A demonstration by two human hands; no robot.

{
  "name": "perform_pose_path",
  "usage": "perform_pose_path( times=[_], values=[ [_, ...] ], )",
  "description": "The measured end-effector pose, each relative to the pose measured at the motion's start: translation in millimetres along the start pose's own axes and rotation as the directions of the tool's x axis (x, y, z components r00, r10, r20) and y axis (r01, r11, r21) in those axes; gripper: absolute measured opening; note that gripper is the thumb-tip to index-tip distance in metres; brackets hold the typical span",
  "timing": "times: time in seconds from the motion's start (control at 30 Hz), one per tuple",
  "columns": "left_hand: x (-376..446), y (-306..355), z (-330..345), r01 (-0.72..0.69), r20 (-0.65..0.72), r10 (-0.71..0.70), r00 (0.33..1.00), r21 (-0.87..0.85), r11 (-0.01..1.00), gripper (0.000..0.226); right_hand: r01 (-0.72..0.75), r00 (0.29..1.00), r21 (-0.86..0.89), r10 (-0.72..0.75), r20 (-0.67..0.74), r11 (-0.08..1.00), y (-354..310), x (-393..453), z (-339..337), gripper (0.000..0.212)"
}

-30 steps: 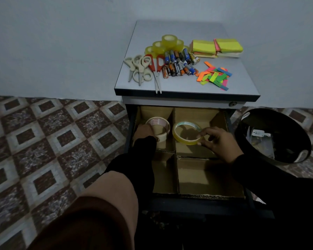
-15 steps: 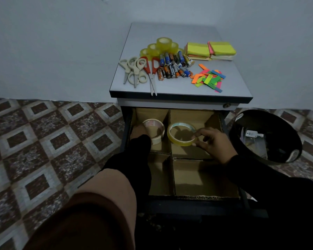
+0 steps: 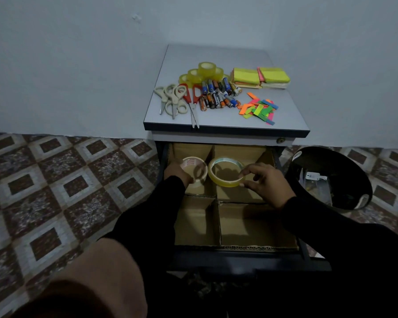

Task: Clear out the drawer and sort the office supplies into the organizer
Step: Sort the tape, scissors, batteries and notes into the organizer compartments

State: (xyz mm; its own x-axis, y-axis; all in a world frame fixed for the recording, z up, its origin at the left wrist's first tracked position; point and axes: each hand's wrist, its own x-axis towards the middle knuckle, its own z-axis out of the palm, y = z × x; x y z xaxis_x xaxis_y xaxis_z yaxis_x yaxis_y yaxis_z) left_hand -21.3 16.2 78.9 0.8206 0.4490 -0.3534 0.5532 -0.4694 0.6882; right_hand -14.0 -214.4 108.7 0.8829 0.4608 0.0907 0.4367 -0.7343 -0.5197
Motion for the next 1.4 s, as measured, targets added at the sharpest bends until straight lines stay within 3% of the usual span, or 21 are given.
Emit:
perform_pose_path(
  times=[0.17,0.27,0.3,0.4,0.47,0.63,1.2,1.4],
  values=[
    [-32,-15,-15,-0.243,-0.143,0.21,0.967,-0.281,0.928,0.046,0.024,1.0,-0.027,-0.024,0.012,0.999,-12,5,6,0.017],
    [-40,-34,-18,-0.381,-0.329,0.329,0.885,-0.105,0.919,0.031,0.029,0.999,-0.024,-0.028,0.034,0.999,-21,13,15,0.016],
    [-38,-41,-17,-0.378,-0.341,0.352,0.872,-0.011,0.926,0.036,0.03,0.999,-0.018,-0.029,0.039,0.999,-25,16,18,0.016],
    [-34,-55,-16,-0.249,-0.185,0.289,0.939,0.211,0.945,0.069,0.025,0.999,-0.031,-0.023,0.049,0.999,-33,27,29,0.017],
    [-31,-59,-13,-0.23,-0.131,0.275,0.952,0.285,0.931,0.077,0.033,0.998,-0.086,-0.028,0.064,0.996,-37,34,36,0.017],
    [-32,-59,-9,-0.262,-0.15,0.31,0.939,0.27,0.926,0.075,0.037,0.996,-0.254,-0.017,0.083,0.966,-42,54,46,0.023],
    [-27,-65,-8,-0.361,-0.184,0.388,0.903,0.162,0.918,0.072,0.05,0.973,-0.359,0.036,0.229,0.932,-43,91,66,0.019],
    [-28,-64,-9,-0.354,-0.184,0.38,0.906,0.159,0.921,0.073,0.048,0.949,-0.502,0.117,0.292,0.864,-55,95,66,0.032]
  ],
)
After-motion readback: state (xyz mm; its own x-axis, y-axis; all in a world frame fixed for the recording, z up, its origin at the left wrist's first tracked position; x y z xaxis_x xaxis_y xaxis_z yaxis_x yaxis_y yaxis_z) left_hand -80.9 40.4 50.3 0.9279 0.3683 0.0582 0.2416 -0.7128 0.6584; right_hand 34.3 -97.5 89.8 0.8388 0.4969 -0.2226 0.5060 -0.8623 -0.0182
